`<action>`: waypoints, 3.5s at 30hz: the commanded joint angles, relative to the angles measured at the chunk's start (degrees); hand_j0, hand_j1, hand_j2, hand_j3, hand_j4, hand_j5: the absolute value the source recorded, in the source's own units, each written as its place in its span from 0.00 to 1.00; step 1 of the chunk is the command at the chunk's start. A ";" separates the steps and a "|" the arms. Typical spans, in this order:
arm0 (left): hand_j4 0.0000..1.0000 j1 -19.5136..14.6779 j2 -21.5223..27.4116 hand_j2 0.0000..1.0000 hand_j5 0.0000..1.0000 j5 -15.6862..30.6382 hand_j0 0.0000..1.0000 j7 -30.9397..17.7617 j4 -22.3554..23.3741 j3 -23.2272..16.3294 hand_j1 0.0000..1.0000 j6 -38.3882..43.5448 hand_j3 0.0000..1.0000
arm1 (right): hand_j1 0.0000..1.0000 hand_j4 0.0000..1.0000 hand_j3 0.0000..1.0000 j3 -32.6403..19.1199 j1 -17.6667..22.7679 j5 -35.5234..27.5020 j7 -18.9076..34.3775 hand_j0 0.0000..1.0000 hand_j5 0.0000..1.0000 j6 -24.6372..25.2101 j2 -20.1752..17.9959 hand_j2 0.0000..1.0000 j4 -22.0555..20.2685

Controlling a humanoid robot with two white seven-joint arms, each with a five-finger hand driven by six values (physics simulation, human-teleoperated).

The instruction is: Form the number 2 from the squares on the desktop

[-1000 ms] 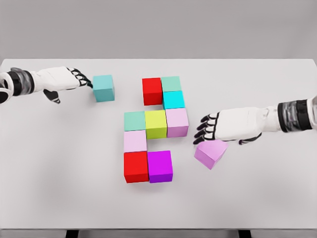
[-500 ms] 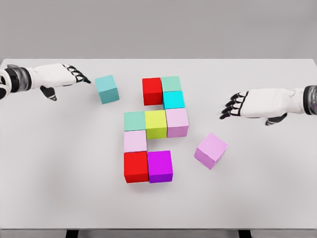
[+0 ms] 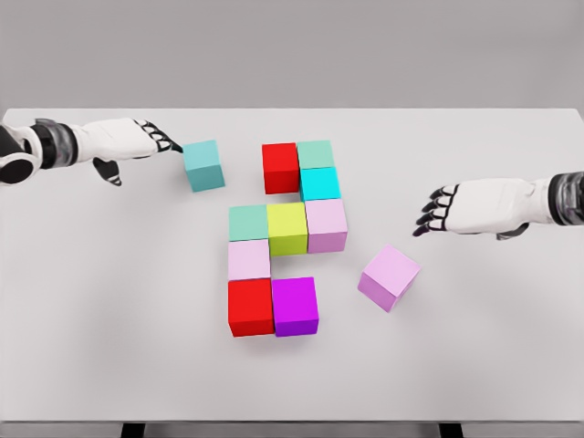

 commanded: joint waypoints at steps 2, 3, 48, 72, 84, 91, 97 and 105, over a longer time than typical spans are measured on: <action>1.00 0.00 -0.71 1.00 1.00 0.20 1.00 -0.13 0.02 0.10 1.00 0.07 1.00 | 1.00 1.00 1.00 0.29 0.00 0.08 -0.02 1.00 1.00 0.11 0.01 1.00 1.11; 1.00 -0.09 -0.72 1.00 1.00 0.20 1.00 -0.13 0.02 0.10 1.00 0.07 1.00 | 1.00 1.00 1.00 0.64 -0.09 0.16 -0.02 1.00 1.00 0.11 0.19 1.00 1.37; 1.00 0.53 -1.68 1.00 1.00 0.55 1.00 -1.18 -2.09 -0.34 1.00 0.07 1.00 | 1.00 1.00 1.00 19.18 -9.41 0.16 -0.02 1.00 1.00 0.11 -2.18 1.00 -7.50; 1.00 2.46 6.93 1.00 1.00 0.99 1.00 -1.18 -15.36 -3.77 1.00 0.07 1.00 | 1.00 1.00 1.00 18.57 -9.14 -0.01 -0.02 1.00 1.00 0.11 -4.65 1.00 -7.94; 1.00 2.55 4.64 1.00 1.00 0.90 1.00 -1.36 -15.36 -3.77 1.00 0.07 1.00 | 1.00 1.00 1.00 16.29 -9.23 -0.89 -0.02 1.00 1.00 0.11 -3.94 1.00 -8.21; 1.00 2.46 4.73 1.00 1.00 0.73 1.00 -1.36 -14.74 -3.77 1.00 0.07 1.00 | 1.00 1.00 1.00 16.55 -9.14 -5.46 -0.02 1.00 1.00 0.11 -3.59 1.00 -8.29; 1.00 1.41 4.21 1.00 1.00 0.73 1.00 -1.36 -10.09 -3.68 1.00 0.07 1.00 | 1.00 1.00 1.00 16.90 -9.14 -9.68 -0.02 1.00 1.00 0.11 -3.68 1.00 -8.29; 1.00 -0.09 1.39 1.00 1.00 0.82 1.00 -1.36 -5.34 -3.50 1.00 0.07 1.00 | 1.00 1.00 1.00 17.08 -8.79 -13.11 -0.02 1.00 1.00 0.11 -4.03 1.00 -8.21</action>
